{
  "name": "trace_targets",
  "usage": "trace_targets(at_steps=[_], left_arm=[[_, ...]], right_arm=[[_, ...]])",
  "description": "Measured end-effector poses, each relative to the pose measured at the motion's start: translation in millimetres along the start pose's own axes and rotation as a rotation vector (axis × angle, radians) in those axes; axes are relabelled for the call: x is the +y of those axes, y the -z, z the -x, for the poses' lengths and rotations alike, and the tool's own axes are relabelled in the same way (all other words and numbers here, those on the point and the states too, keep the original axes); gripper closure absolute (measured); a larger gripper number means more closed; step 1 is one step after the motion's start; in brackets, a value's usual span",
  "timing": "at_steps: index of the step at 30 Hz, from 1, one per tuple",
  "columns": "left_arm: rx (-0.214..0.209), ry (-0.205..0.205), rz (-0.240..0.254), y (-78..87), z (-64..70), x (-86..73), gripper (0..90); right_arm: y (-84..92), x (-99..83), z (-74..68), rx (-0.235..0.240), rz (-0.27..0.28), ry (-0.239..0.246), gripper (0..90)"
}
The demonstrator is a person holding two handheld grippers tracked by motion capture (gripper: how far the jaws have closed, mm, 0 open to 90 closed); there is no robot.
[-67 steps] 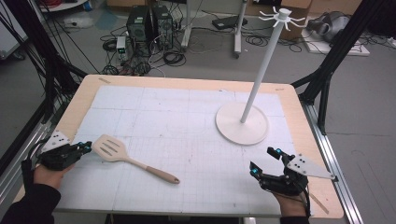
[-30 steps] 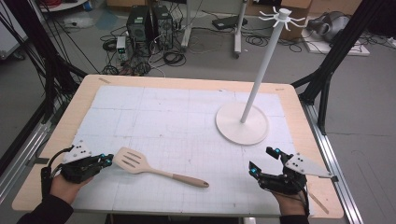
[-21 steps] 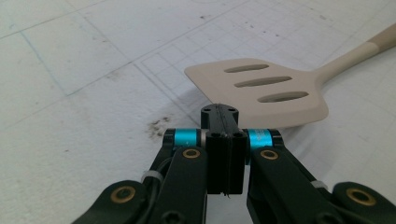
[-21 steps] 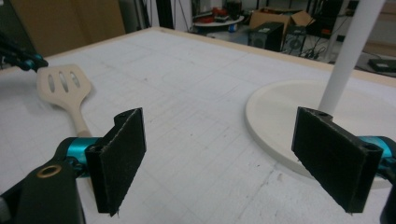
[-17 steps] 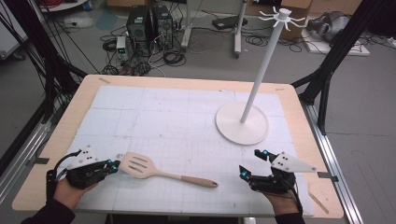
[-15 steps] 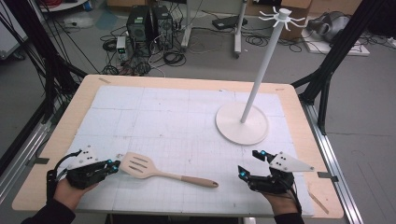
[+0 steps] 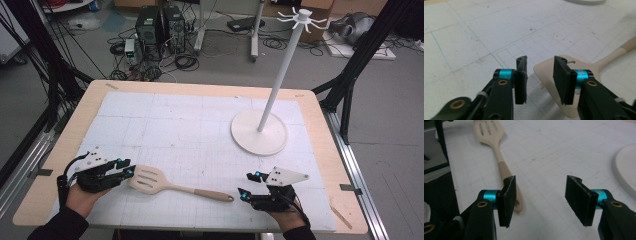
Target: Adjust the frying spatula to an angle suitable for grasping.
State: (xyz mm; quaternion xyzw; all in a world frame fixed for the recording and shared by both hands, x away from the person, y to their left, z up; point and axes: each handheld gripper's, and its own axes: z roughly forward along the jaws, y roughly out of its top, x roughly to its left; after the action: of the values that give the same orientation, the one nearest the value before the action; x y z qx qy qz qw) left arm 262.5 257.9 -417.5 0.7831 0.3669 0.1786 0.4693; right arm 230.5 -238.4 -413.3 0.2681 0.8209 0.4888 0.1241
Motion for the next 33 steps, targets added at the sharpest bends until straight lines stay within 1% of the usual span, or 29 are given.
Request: trace_targets(at_steps=[1,4,6,7,8,10,11,12,13,14,15,16,17,19,20,21,22,23,27,28,29,31,33], left_arm=[[0.009,0.001,-0.004,0.6,-1.0,-0.6,55.5],[0.024,0.032,0.002,2.8,-3.9,-3.5,51.9],[0.025,0.031,0.001,3.3,-4.9,-4.7,52.6],[0.021,0.031,0.001,3.5,-5.0,-5.1,53.8],[0.018,0.028,-0.001,3.8,-4.9,-5.6,55.6],[0.003,0.026,-0.002,4.8,-4.6,-6.7,59.4],[-0.002,0.032,0.0,5.7,-4.0,-7.1,61.6],[-0.006,0.027,0.004,7.5,-3.8,-7.5,65.1],[-0.006,0.023,0.012,9.8,-3.5,-7.8,71.4],[-0.006,0.014,0.021,12.5,-3.5,-7.8,77.1],[-0.007,0.005,0.03,15.1,-3.4,-7.8,84.8],[-0.006,0.002,0.035,16.9,-3.6,-7.9,88.1],[-0.004,0.001,0.034,18.1,-4.3,-8.1,89.1],[-0.004,0.011,0.037,18.5,-5.2,-8.9,89.5],[-0.004,0.013,0.034,18.2,-5.5,-9.1,89.5],[-0.004,0.016,0.032,17.3,-5.2,-9.3,89.5],[-0.006,0.011,0.025,16.3,-5.0,-9.3,89.5],[-0.007,0.011,0.021,15.1,-4.3,-9.4,89.5],[-0.018,0.005,0.007,11.7,-2.3,-9.5,89.5],[-0.02,0.005,0.005,11.0,-1.5,-9.6,89.5],[-0.022,0.002,0.001,10.6,-1.3,-9.5,89.5],[-0.027,-0.001,0.0,9.8,0.0,-9.4,89.4],[-0.033,-0.005,-0.007,8.8,1.7,-9.4,89.4]], right_arm=[[-1.6,-0.1,-0.8,0.009,-0.005,0.004,41.0],[-8.5,-1.9,-3.4,0.042,-0.046,0.013,40.9],[-13.7,-2.8,-3.6,0.055,-0.071,0.029,41.2],[-14.7,-2.7,-3.8,0.056,-0.074,0.029,41.3],[-14.6,-2.4,-3.1,0.054,-0.069,0.032,41.4],[-11.8,-1.7,-2.0,0.05,-0.047,0.023,42.5],[-9.9,-1.7,-1.0,0.041,-0.035,0.017,43.9],[-8.0,-1.7,-0.3,0.042,-0.025,0.007,47.2],[-6.2,-1.5,0.4,0.04,-0.014,0.007,52.5],[-3.9,-1.3,0.5,0.042,-0.007,0.003,60.7],[-2.2,-0.8,1.0,0.054,0.008,0.012,71.7],[-0.3,-0.4,0.7,0.059,0.013,0.025,79.2],[0.8,-0.3,0.1,0.068,0.017,0.029,87.3],[-0.1,-0.9,-0.7,0.099,0.007,0.046,89.1],[-2.5,-1.5,-2.3,0.127,-0.01,0.056,89.2],[-5.4,-2.0,-4.4,0.141,-0.035,0.074,89.3],[-12.9,-2.5,-9.0,0.179,-0.077,0.102,89.3],[-12.9,-2.5,-9.0,0.179,-0.077,0.102,89.3],[-24.6,-4.4,-14.4,0.229,-0.148,0.12,89.3],[-29.4,-6.7,-15.2,0.236,-0.187,0.12,89.2],[-29.4,-6.7,-15.2,0.236,-0.187,0.12,89.2],[-33.7,-8.3,-14.4,0.229,-0.224,0.129,89.2],[-36.5,-9.1,-13.0,0.218,-0.246,0.136,89.2]])
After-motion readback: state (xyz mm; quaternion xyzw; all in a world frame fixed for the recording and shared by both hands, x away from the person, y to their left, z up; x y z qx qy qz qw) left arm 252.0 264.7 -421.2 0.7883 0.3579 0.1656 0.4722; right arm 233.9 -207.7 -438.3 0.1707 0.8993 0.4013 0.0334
